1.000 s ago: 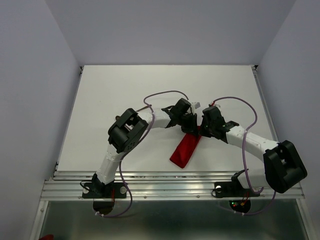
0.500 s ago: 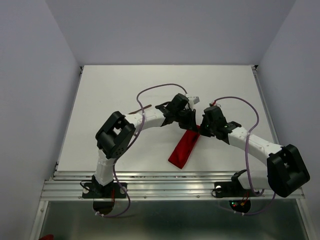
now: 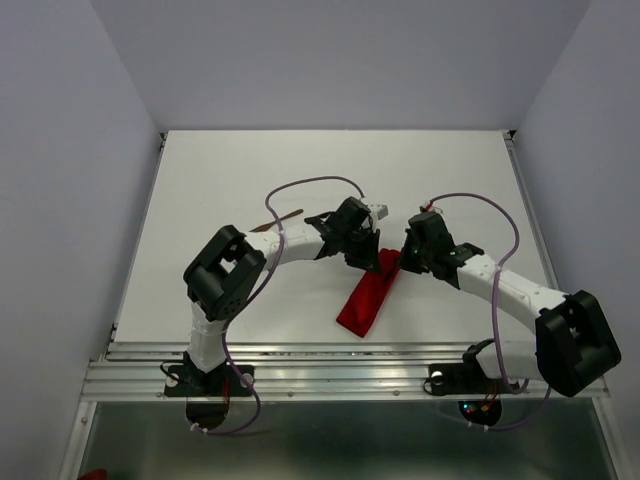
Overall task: Fold the napkin into a case and place the utensils inside
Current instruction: Stuff the top corner of the smaller-rectangle-folded napkin into the folded napkin.
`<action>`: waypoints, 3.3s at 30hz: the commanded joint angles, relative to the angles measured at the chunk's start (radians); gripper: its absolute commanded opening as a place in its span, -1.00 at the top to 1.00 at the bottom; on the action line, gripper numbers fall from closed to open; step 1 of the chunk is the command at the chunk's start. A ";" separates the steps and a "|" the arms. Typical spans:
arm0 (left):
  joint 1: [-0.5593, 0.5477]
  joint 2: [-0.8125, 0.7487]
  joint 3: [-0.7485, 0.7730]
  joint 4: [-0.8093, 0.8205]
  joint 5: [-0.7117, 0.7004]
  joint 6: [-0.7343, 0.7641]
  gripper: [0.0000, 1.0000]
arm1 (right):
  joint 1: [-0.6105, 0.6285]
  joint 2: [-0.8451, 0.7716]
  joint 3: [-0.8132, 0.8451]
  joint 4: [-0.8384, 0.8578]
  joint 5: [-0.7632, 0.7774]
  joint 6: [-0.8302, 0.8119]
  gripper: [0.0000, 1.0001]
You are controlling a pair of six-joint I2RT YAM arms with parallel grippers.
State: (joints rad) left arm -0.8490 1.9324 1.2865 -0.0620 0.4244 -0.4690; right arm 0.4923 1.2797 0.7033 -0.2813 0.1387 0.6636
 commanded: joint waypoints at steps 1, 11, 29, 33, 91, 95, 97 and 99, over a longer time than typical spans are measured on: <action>-0.002 -0.052 -0.009 -0.004 -0.019 0.043 0.81 | 0.008 -0.029 -0.007 0.010 0.015 0.010 0.99; -0.039 0.088 0.071 0.016 0.040 0.046 0.84 | 0.008 -0.037 -0.001 0.005 0.016 0.013 0.99; -0.042 -0.361 -0.234 -0.068 -0.116 -0.031 0.17 | 0.008 -0.029 -0.016 0.004 0.038 0.007 0.99; -0.050 -0.443 -0.331 -0.068 -0.122 -0.082 0.09 | 0.008 -0.022 -0.013 0.007 0.038 0.005 0.99; -0.111 -0.429 -0.621 0.096 -0.161 -0.381 0.47 | 0.008 0.001 -0.005 0.013 0.029 0.010 0.99; -0.111 -0.429 -0.616 0.071 -0.197 -0.378 1.00 | 0.008 0.004 -0.004 0.013 0.032 0.011 0.99; -0.111 -0.438 -0.616 0.064 -0.208 -0.378 1.00 | 0.008 0.006 -0.005 0.013 0.035 0.008 0.99; -0.111 -0.452 -0.615 0.038 -0.229 -0.376 1.00 | 0.008 0.009 -0.008 0.013 0.039 0.008 0.99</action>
State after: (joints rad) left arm -0.9554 1.5105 0.6441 0.0376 0.2699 -0.8650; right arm 0.4923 1.2854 0.6853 -0.2852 0.1509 0.6701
